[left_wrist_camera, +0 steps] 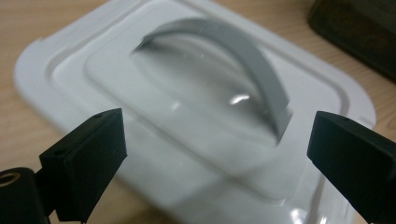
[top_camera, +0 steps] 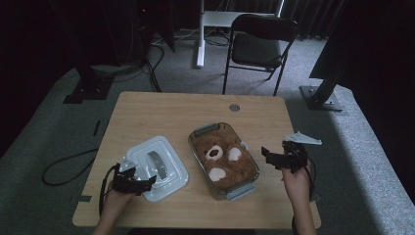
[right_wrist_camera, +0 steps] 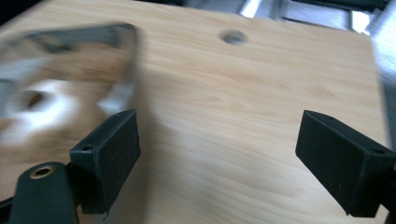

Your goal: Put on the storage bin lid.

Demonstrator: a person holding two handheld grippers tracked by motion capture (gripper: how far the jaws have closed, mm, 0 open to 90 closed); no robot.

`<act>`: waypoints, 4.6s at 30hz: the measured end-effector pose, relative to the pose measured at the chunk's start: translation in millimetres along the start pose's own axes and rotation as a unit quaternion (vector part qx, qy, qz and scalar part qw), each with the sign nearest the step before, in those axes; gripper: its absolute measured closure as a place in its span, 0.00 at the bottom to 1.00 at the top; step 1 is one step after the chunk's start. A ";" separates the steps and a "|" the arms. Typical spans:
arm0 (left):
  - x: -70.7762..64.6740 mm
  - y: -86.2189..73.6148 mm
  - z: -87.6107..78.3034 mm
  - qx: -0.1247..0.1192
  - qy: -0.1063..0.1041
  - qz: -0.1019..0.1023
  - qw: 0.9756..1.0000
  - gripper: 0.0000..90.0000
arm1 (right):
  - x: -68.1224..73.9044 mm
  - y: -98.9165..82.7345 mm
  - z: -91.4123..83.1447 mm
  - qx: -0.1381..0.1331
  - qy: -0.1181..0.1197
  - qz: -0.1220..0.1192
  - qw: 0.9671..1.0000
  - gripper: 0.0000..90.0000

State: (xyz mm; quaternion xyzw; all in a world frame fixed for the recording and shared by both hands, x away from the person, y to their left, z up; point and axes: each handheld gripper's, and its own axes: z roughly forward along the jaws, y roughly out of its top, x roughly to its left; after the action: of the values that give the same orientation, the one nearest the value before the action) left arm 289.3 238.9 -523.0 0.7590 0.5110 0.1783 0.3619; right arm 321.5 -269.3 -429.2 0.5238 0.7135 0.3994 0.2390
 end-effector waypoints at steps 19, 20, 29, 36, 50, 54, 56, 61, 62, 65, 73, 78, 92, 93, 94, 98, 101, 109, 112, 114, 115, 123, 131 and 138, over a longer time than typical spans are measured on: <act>-21.3 31.6 43.9 0.026 0.030 -0.007 0.999 0.06 | -13.1 -53.3 56.3 0.027 0.055 0.053 0.997 0.14; -21.3 31.6 43.9 0.026 0.030 -0.007 0.999 0.06 | -13.5 -54.4 57.9 0.027 0.061 0.053 0.996 0.14; -21.6 34.5 52.5 0.017 0.049 -0.016 0.999 0.29 | -7.5 -62.7 67.7 0.051 0.077 0.040 0.995 0.15; -18.4 33.6 48.4 0.013 0.028 -0.022 0.999 0.56 | -3.4 -68.3 71.1 0.050 0.119 0.039 0.991 0.16; 2.6 27.1 14.3 -0.032 -0.003 -0.063 0.998 0.79 | -2.4 -74.7 78.3 0.064 0.146 0.055 0.986 0.16; 3.4 31.2 -9.3 -0.056 -0.023 -0.063 0.996 0.79 | 5.4 -75.3 81.1 0.066 0.155 0.042 0.985 0.16; 3.1 35.0 -23.3 -0.076 -0.025 -0.061 0.995 0.79 | 12.5 -75.2 83.0 0.068 0.158 0.032 0.985 0.16; 4.4 44.8 -54.2 -0.121 -0.046 -0.071 0.989 0.79 | 35.7 -75.3 87.8 0.075 0.168 0.003 0.983 0.16; 3.5 47.3 -61.6 -0.130 -0.048 -0.068 0.988 0.79 | 38.9 -75.2 88.3 0.076 0.172 -0.001 0.982 0.16; -0.4 53.1 -78.4 -0.149 -0.064 -0.062 0.985 0.79 | 53.2 -74.5 90.4 0.077 0.183 -0.017 0.980 0.16; -23.9 68.8 -101.5 -0.175 -0.112 -0.027 0.978 0.79 | 86.1 -71.7 93.8 0.086 0.206 -0.053 0.973 0.16; -40.2 80.1 -92.6 -0.167 -0.154 -0.009 0.974 0.79 | 101.5 -69.3 96.5 0.091 0.212 -0.066 0.971 0.16; -87.4 99.8 -45.9 -0.108 -0.223 0.022 0.969 0.79 | 98.9 -68.8 96.8 0.086 0.208 -0.058 0.973 0.15; -89.0 100.5 -42.3 -0.103 -0.222 0.022 0.969 0.79 | 96.2 -69.1 96.0 0.084 0.205 -0.056 0.974 0.15; -90.2 100.9 -38.8 -0.100 -0.221 0.018 0.970 0.79 | 93.6 -69.2 95.2 0.083 0.202 -0.053 0.974 0.15; -91.0 102.3 -27.5 -0.085 -0.223 0.001 0.971 0.79 | 87.0 -68.9 93.7 0.081 0.197 -0.045 0.976 0.15; -92.3 103.1 -24.7 -0.081 -0.218 0.003 0.973 0.79 | 85.0 -68.8 93.2 0.080 0.195 -0.044 0.977 0.15; -96.0 103.8 -19.8 -0.070 -0.218 -0.004 0.973 0.79 | 83.6 -68.9 94.1 0.082 0.191 -0.042 0.977 0.15; -98.3 102.6 -16.7 -0.062 -0.213 0.001 0.975 0.79 | 83.7 -68.8 94.5 0.083 0.191 -0.042 0.977 0.15; -99.3 101.6 -15.5 -0.061 -0.211 0.002 0.976 0.79 | 83.2 -68.9 94.7 0.083 0.191 -0.042 0.977 0.15; -99.9 101.0 -15.2 -0.062 -0.209 0.001 0.976 0.79 | 83.1 -69.0 94.7 0.083 0.190 -0.043 0.977 0.15; -99.5 100.7 -9.9 -0.044 -0.207 -0.009 0.977 0.80 | 80.7 -69.8 93.7 0.083 0.188 -0.038 0.978 0.15; -100.3 101.3 -8.5 -0.037 -0.207 -0.012 0.978 0.80 | 79.6 -70.3 94.1 0.084 0.186 -0.038 0.978 0.15; -104.7 102.0 -8.8 -0.034 -0.189 0.006 0.981 0.80 | 79.3 -71.0 94.6 0.086 0.182 -0.041 0.979 0.15</act>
State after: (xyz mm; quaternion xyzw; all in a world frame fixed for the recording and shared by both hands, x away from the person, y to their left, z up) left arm 306.2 125.4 -432.1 0.7692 0.4227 0.0508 0.4765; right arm 327.1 -174.1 -534.9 0.4309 0.7975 0.4154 0.0755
